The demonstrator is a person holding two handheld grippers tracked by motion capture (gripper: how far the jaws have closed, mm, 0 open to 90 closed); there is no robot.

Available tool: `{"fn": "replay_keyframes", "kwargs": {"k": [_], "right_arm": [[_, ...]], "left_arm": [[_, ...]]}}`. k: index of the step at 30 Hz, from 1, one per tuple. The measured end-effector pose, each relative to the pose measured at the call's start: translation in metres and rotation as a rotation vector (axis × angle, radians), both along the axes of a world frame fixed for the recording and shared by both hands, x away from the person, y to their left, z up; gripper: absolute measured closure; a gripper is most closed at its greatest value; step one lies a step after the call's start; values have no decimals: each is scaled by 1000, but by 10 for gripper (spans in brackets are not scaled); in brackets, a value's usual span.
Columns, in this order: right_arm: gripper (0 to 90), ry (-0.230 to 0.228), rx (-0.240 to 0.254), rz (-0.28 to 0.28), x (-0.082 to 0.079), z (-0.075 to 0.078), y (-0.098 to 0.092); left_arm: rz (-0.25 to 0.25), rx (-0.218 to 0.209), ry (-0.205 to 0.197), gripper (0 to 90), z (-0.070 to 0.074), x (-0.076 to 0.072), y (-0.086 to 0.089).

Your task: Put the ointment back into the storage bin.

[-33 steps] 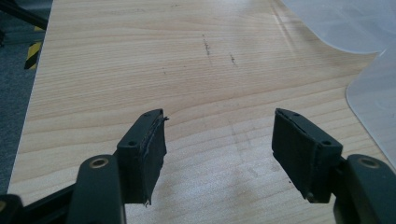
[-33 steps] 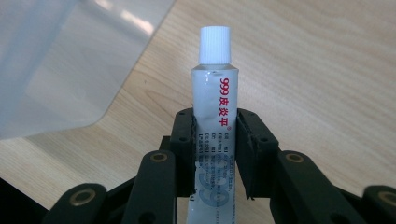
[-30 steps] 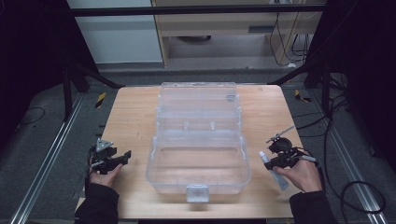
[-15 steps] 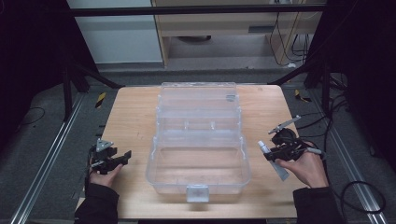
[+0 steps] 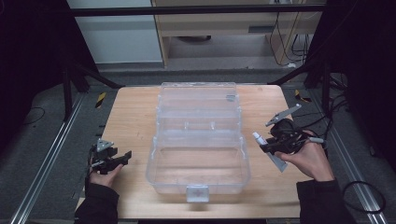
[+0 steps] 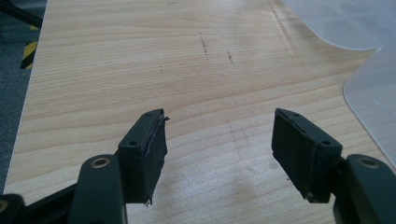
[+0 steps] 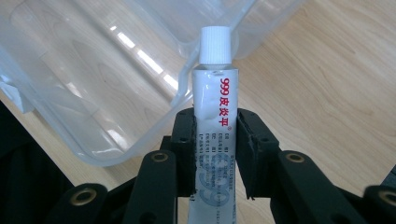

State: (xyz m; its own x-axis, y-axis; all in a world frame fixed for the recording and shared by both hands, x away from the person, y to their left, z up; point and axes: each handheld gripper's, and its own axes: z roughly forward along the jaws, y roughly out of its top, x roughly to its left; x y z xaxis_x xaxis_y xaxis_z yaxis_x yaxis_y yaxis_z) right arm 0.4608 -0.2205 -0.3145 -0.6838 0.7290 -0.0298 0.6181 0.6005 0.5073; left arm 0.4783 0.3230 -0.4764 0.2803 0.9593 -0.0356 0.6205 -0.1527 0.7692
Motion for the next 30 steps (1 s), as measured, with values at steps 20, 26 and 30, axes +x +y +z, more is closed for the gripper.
{"fn": "replay_keyframes", "kwargs": {"k": [20, 26, 30], "right_arm": [[698, 1, -37, 265, 6, 21, 65], [698, 23, -78, 340, 9, 14, 85], [698, 31, -95, 374, 11, 10, 93]], "left_arm": [[-2, -2, 0, 351, 0, 0, 1], [-1, -2, -1, 351, 0, 0, 1], [0, -2, -2, 352, 1, 0, 1]]}}
